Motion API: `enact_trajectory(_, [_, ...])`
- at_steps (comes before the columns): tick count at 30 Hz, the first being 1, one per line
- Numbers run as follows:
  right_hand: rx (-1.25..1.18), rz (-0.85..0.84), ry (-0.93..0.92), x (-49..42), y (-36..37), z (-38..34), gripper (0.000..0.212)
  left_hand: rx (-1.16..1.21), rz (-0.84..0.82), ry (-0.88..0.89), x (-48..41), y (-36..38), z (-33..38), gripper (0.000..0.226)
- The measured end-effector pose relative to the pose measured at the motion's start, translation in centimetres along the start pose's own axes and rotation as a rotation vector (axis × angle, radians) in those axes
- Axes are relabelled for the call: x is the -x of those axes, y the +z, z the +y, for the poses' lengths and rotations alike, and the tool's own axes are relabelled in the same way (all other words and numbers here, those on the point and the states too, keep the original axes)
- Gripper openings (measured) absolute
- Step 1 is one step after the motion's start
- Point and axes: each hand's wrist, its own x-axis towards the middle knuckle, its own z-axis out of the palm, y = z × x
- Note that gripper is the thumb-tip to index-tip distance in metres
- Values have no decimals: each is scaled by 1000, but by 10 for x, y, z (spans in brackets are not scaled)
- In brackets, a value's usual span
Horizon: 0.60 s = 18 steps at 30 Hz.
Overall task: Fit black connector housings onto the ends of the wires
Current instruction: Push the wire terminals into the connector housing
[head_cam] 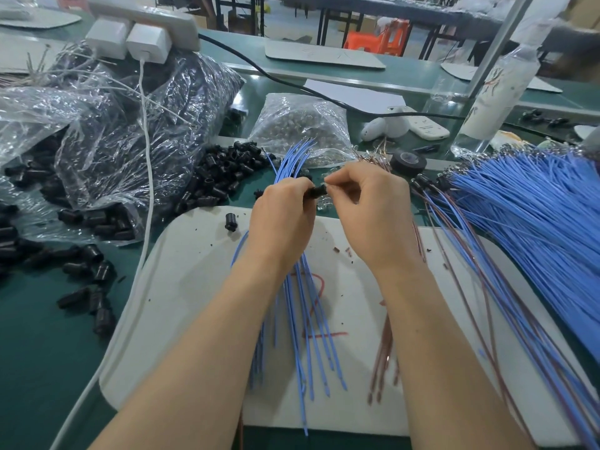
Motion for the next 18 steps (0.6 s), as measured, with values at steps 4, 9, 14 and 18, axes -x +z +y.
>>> enact_trajectory(4, [-40, -25, 122, -5, -7, 18, 9, 219, -139, 29, 0, -6, -1, 21])
enact_trajectory(9, [-137, -82, 186, -7, -12, 30, 13, 224, -140, 103, 0, -6, -3, 12])
enact_trajectory(14, [-130, -127, 187, -8, -14, 33, 13, 178, -136, 172, 1, -4, -3, 12])
enact_trajectory(18, [-158, -137, 221, -7, -12, 35, 12, 160, -111, 168, 1, -3, -4, 12])
